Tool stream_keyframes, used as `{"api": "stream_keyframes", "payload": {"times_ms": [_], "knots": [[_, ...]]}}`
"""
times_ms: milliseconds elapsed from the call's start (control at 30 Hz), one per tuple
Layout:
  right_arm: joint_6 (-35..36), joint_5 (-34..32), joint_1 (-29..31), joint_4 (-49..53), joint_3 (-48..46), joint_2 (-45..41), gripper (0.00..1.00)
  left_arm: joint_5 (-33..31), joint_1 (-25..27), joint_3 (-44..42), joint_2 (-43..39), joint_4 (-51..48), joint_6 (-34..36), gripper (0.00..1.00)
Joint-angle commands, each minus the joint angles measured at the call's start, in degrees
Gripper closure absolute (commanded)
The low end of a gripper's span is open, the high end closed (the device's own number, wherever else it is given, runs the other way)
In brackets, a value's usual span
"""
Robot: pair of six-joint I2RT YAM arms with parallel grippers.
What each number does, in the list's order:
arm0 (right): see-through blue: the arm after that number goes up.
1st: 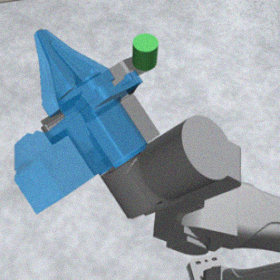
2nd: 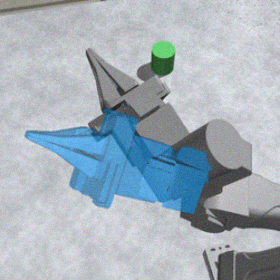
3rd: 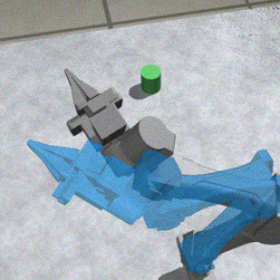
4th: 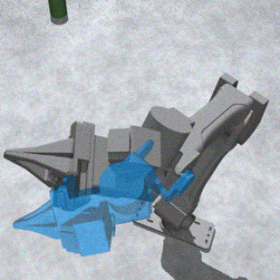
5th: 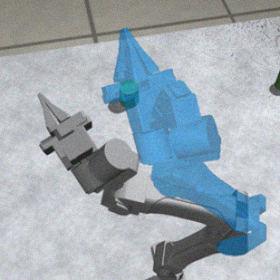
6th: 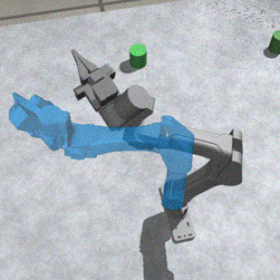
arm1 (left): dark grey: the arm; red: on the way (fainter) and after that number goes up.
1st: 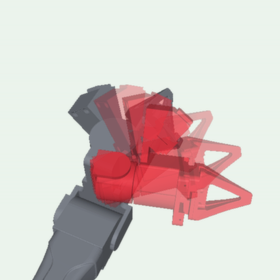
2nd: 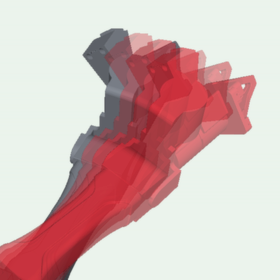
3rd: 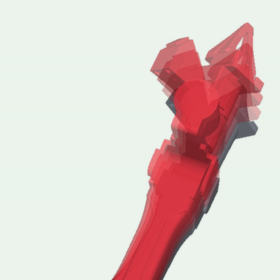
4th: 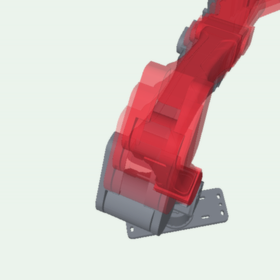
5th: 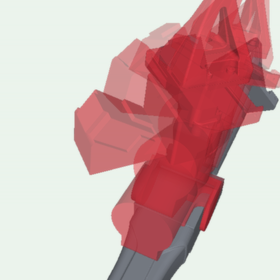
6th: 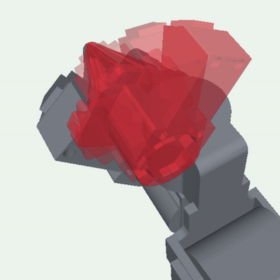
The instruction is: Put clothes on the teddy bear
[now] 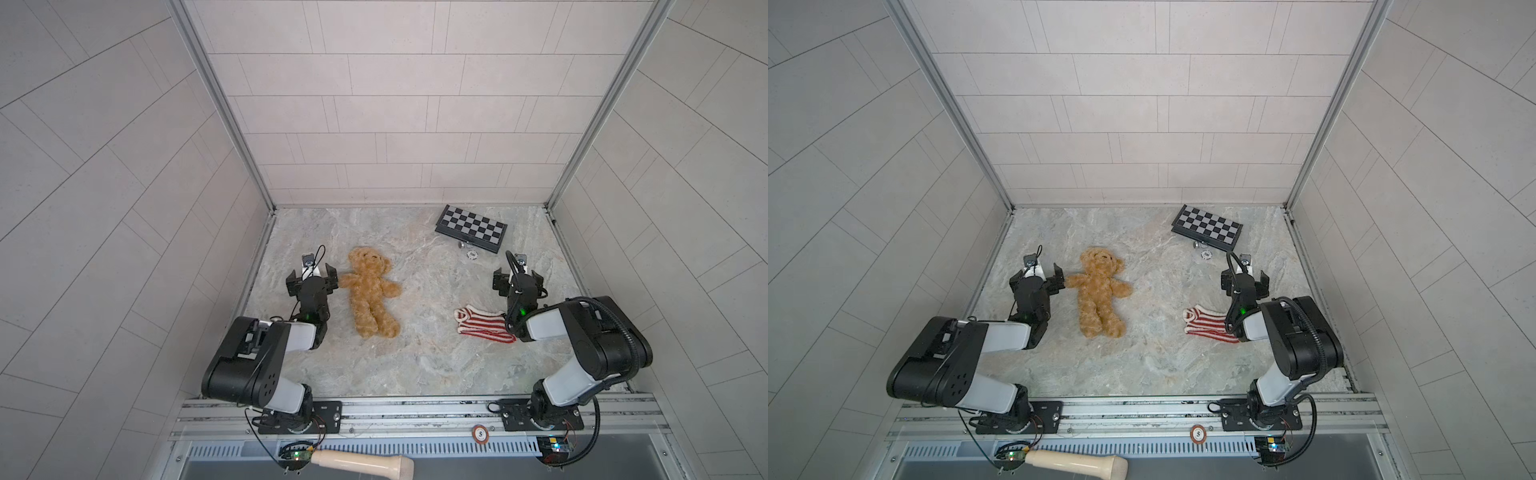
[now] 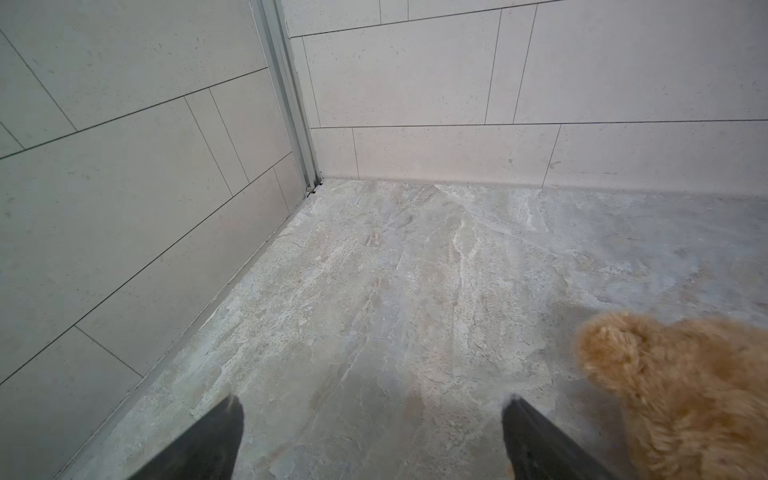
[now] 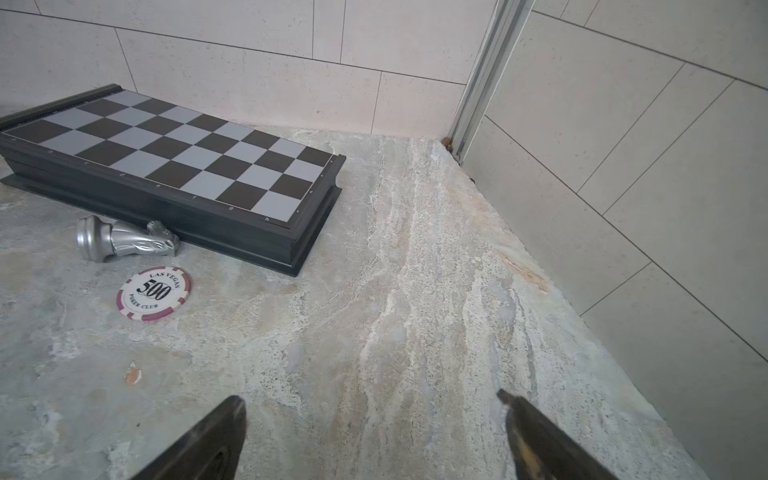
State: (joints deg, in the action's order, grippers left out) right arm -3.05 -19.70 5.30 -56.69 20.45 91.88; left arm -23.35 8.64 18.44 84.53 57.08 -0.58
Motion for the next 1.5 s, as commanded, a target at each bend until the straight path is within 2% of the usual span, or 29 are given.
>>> {"api": "stream_keyframes", "payload": {"times_ms": [0,1300,1367,1400,1467], "knots": [[0.1,-0.1,-0.1,-0.4,0.0,-0.8,0.01,0.1,-0.3,0.9,-0.2,0.2,-0.3,0.00],[0.1,-0.1,-0.1,-0.3,0.0,-0.8,0.01,0.2,-0.3,0.9,-0.2,0.2,-0.3,0.00],[0.4,-1.3,0.1,-1.3,-0.6,-1.2,0.01,0.0,-0.3,0.4,-0.6,1.0,-0.3,0.00],[0.1,-3.9,0.8,-0.7,-0.8,-2.5,0.01,-0.5,-0.3,0.2,-1.3,1.0,-0.6,0.00],[2.3,-2.7,1.5,-0.4,-1.9,-5.6,0.01,-0.9,-0.3,0.2,-4.9,-2.5,-0.6,0.00]]}}
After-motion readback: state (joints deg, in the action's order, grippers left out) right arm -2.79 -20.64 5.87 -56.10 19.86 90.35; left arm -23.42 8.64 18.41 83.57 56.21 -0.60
